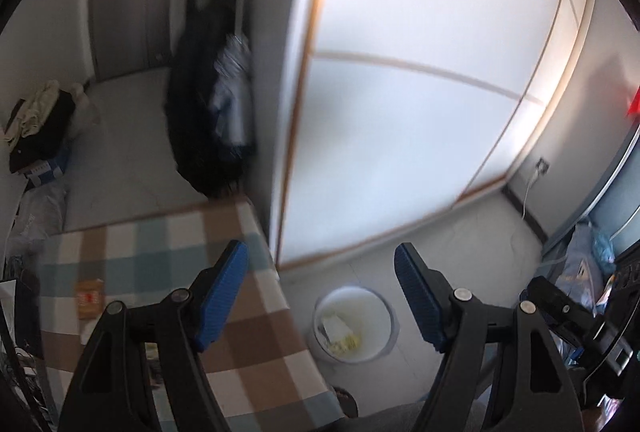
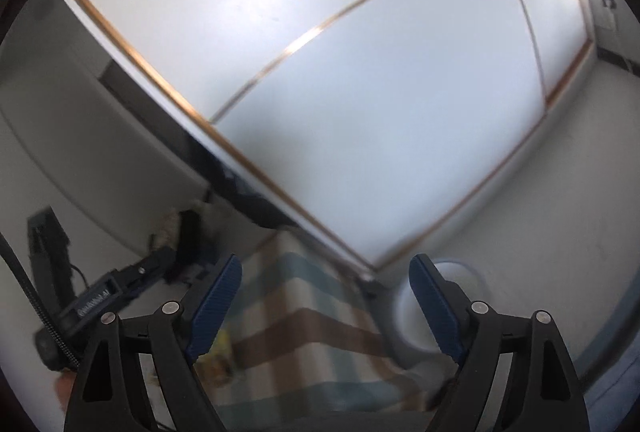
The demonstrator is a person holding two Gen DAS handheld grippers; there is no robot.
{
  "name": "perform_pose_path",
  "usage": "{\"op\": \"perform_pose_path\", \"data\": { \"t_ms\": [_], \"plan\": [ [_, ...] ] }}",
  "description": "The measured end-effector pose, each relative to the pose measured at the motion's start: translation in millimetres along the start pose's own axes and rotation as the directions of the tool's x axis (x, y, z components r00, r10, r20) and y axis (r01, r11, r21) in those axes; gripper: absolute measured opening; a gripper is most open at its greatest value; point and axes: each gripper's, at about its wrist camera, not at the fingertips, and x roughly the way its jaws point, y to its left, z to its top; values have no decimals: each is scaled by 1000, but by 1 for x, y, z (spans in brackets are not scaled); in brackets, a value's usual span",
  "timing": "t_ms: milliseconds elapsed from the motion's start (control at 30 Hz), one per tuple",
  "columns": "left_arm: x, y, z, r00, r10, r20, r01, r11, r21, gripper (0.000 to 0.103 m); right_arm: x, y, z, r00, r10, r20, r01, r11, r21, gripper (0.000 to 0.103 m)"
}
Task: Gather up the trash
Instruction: 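Move both open tools back over the checkered table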
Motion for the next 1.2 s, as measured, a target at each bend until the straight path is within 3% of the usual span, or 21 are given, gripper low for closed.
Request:
{"op": "perform_pose_path", "data": {
  "t_ms": [267,567,700,867,1100,1200],
  "plan": [
    [-57,63,-1,992,46,120,-37,997,-71,73,-1,75,-21,997,80,-8,-81,987,-138,89],
    [-83,133,-28,971,187,149,-167,976,-138,73,43,145,-63,984,132,-118,-159,952,-261,89],
    [-71,170,-41,956,266,125,-242,954,-175,73,71,169,-81,980,87,-176,-141,937,-320,89],
    [-54,207,-56,951,303,69,-281,934,-221,73,111,184,-106,961,30,-275,-133,922,-364,89],
    [-43,248,-88,961,275,11,-259,916,-306,73,167,195,-139,909,-76,-410,-109,906,-410,88],
    [-47,262,-94,964,266,-10,-254,907,-337,72,187,203,-152,896,-114,-429,-105,885,-454,85]
  ]
}}
